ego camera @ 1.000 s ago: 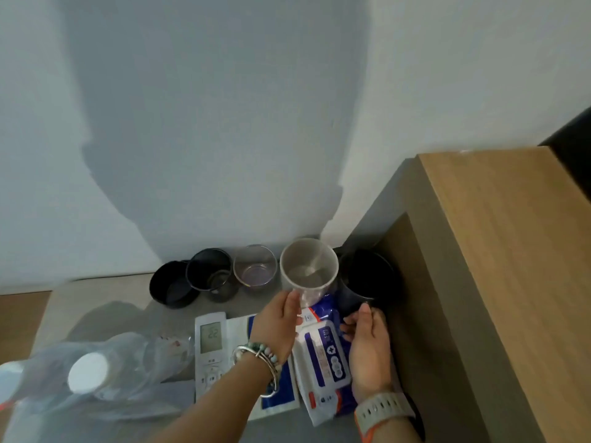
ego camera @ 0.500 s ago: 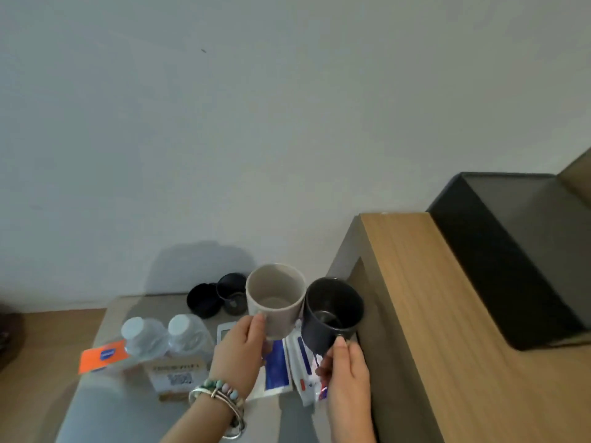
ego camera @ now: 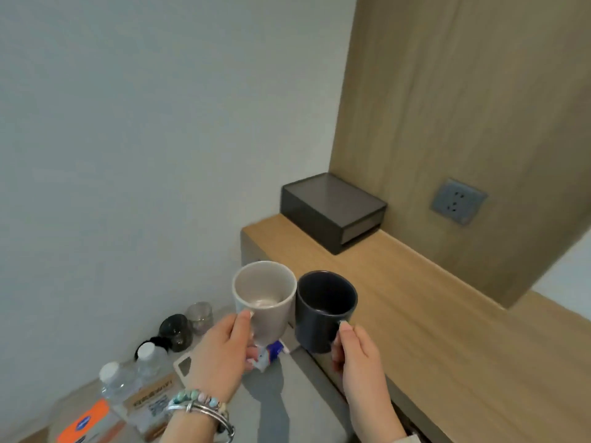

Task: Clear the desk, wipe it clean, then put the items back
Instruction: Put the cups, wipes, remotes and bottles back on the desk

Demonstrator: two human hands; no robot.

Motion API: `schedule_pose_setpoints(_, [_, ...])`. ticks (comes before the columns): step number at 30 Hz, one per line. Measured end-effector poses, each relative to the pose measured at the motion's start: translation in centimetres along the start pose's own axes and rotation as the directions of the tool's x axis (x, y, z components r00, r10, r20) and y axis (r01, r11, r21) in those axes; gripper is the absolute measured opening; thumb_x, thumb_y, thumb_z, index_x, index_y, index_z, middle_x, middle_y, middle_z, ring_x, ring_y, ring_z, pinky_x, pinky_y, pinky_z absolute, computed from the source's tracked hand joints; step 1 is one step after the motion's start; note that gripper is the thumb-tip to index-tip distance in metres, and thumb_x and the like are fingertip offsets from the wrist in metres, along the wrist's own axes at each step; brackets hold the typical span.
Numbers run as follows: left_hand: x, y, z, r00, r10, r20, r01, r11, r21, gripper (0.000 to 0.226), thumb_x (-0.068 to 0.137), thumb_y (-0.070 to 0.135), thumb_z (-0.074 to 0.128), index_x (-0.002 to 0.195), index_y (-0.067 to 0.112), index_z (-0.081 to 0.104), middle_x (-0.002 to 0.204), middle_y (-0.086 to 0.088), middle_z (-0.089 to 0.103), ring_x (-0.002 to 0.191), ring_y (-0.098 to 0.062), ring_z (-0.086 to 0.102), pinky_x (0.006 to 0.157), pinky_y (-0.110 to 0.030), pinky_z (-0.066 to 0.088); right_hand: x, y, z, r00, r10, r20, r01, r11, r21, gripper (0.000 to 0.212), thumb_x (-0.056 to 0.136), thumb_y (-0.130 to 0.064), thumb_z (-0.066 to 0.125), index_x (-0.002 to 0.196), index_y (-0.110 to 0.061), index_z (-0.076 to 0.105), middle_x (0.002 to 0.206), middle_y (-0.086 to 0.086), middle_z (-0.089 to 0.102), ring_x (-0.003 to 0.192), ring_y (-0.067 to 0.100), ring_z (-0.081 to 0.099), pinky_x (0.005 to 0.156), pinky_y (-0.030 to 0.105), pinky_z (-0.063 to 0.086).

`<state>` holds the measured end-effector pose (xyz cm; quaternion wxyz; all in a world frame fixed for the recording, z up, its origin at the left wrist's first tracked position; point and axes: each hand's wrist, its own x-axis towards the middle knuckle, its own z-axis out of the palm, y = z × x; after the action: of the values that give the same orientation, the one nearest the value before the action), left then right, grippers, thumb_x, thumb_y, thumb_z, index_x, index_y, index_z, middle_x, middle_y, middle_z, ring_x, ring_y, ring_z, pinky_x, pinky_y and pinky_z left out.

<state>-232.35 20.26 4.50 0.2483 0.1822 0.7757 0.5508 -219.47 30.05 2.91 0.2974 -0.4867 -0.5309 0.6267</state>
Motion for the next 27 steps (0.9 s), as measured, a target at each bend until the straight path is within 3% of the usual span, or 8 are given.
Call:
schedule_pose_setpoints(3, [-2.8,1.7,3.3,0.993,0.015,0.120,-0.013,1.000,-0.023,0.040,0.097,0.030,0.043,0.062,0.011,0.049,0.061,-0.006,0.058,0.066,-0.024,0.062,0.064,-0.037,0.051,-2.8,-0.4,-5.2,0.995,-0.015,-0.100,0.020,0.998,0.055,0.035,0.100,-0.022,0.040,0.068,-0.008,0.044,0.060,0.006,0.041,0.056,0.016,0.039,0.055,0.028,0.034])
schedule_pose_setpoints(6, [-5.7,2.8,7.7,0.965,0.032,0.259,-0.035,0.999,0.007,0.040,0.096,0.033,0.043,0.063,0.011,0.050,0.063,-0.009,0.060,0.067,-0.023,0.060,0.069,-0.039,0.051,-5.2,-0.3,-11.2,0.980,-0.011,-0.201,0.034,0.993,0.115,0.037,0.100,-0.020,0.040,0.065,-0.009,0.042,0.055,0.003,0.040,0.054,0.016,0.038,0.056,0.029,0.033])
schedule_pose_setpoints(11, [-12.9,5.0,16.5,0.869,0.031,0.494,-0.054,0.998,0.032,0.040,0.097,0.034,0.043,0.065,0.010,0.051,0.070,-0.011,0.062,0.069,-0.021,0.064,0.060,-0.032,0.051,-10.0,0.8,-23.2,0.923,-0.051,-0.381,0.109,0.985,0.133,0.037,0.100,-0.015,0.039,0.064,-0.008,0.041,0.053,0.004,0.039,0.051,0.018,0.037,0.042,0.018,0.032])
schedule_pose_setpoints(14, [-18.7,5.8,22.6,0.790,0.044,0.612,-0.061,0.998,0.007,0.040,0.097,0.030,0.043,0.064,0.009,0.049,0.068,-0.011,0.060,0.064,-0.021,0.062,0.055,-0.030,0.049,-13.6,2.1,-31.2,0.877,-0.067,-0.475,0.138,0.984,0.116,0.038,0.100,-0.015,0.040,0.062,-0.009,0.041,0.052,0.002,0.040,0.051,0.017,0.037,0.044,0.020,0.031])
schedule_pose_setpoints(19, [-29.0,6.7,32.5,0.672,0.026,0.740,-0.028,1.000,-0.009,0.039,0.097,0.028,0.047,0.063,0.010,0.045,0.067,-0.013,0.056,0.056,-0.021,0.058,0.048,-0.026,0.047,-19.5,4.4,-44.9,0.806,-0.073,-0.587,0.138,0.988,0.066,0.039,0.100,-0.019,0.039,0.062,-0.010,0.041,0.051,0.000,0.040,0.052,0.016,0.037,0.052,0.025,0.030])
schedule_pose_setpoints(27, [-42.8,8.1,43.5,0.498,0.056,0.865,-0.140,0.990,0.016,0.035,0.097,0.029,0.045,0.068,0.011,0.045,0.070,-0.012,0.055,0.054,-0.017,0.056,0.054,-0.028,0.047,-27.4,7.3,-59.6,0.675,-0.006,-0.738,0.134,0.984,0.114,0.037,0.100,-0.020,0.038,0.065,-0.010,0.042,0.056,0.003,0.040,0.054,0.016,0.036,0.050,0.024,0.029])
